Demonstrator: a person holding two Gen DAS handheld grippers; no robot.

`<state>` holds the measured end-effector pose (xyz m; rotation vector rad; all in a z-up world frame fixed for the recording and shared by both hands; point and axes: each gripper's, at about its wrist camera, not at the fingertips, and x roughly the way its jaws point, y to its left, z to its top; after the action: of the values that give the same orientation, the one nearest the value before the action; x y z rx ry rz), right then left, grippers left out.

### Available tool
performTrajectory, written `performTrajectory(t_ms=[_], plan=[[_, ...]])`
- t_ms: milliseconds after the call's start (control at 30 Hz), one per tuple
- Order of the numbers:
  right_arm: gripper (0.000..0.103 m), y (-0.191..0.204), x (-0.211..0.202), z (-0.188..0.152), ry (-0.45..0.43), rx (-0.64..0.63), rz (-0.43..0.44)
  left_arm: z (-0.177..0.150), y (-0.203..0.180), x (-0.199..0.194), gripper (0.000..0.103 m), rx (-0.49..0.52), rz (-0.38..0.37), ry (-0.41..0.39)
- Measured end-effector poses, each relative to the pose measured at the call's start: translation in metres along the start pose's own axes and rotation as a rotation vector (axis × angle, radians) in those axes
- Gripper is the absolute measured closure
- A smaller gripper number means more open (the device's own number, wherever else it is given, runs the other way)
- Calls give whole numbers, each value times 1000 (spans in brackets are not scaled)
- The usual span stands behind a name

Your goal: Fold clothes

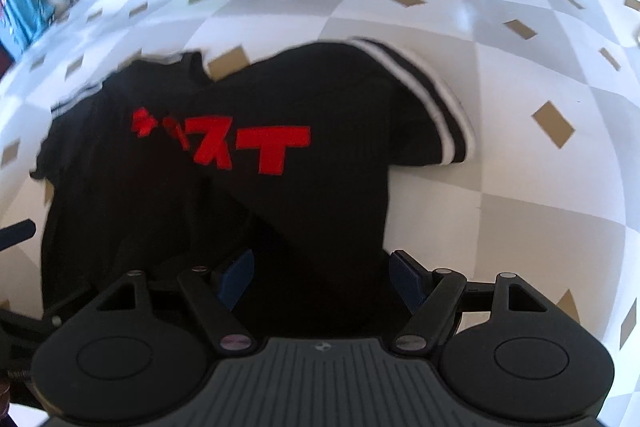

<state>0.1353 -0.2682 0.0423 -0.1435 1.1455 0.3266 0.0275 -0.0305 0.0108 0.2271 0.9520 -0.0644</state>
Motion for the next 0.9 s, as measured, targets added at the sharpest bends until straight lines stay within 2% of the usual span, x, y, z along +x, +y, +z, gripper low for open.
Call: performTrajectory(t_ms=[100, 233, 433, 733, 900], plan=[[30, 7, 11, -2, 35, -36, -20, -4, -3, 7, 0, 18, -6, 22], [28, 15, 19, -5, 54, -96, -55, -6, 9, 12, 0, -56, -53, 53], [27, 18, 21, -6, 54, -113, -66, -8, 27, 18, 0, -157, -73, 96], [26, 21, 22, -10, 47, -99, -80, -10, 32, 18, 0, -158, -59, 96], [26, 27, 26, -9, 42, -90, -89, -10, 47, 21, 0, -224, -38, 119]])
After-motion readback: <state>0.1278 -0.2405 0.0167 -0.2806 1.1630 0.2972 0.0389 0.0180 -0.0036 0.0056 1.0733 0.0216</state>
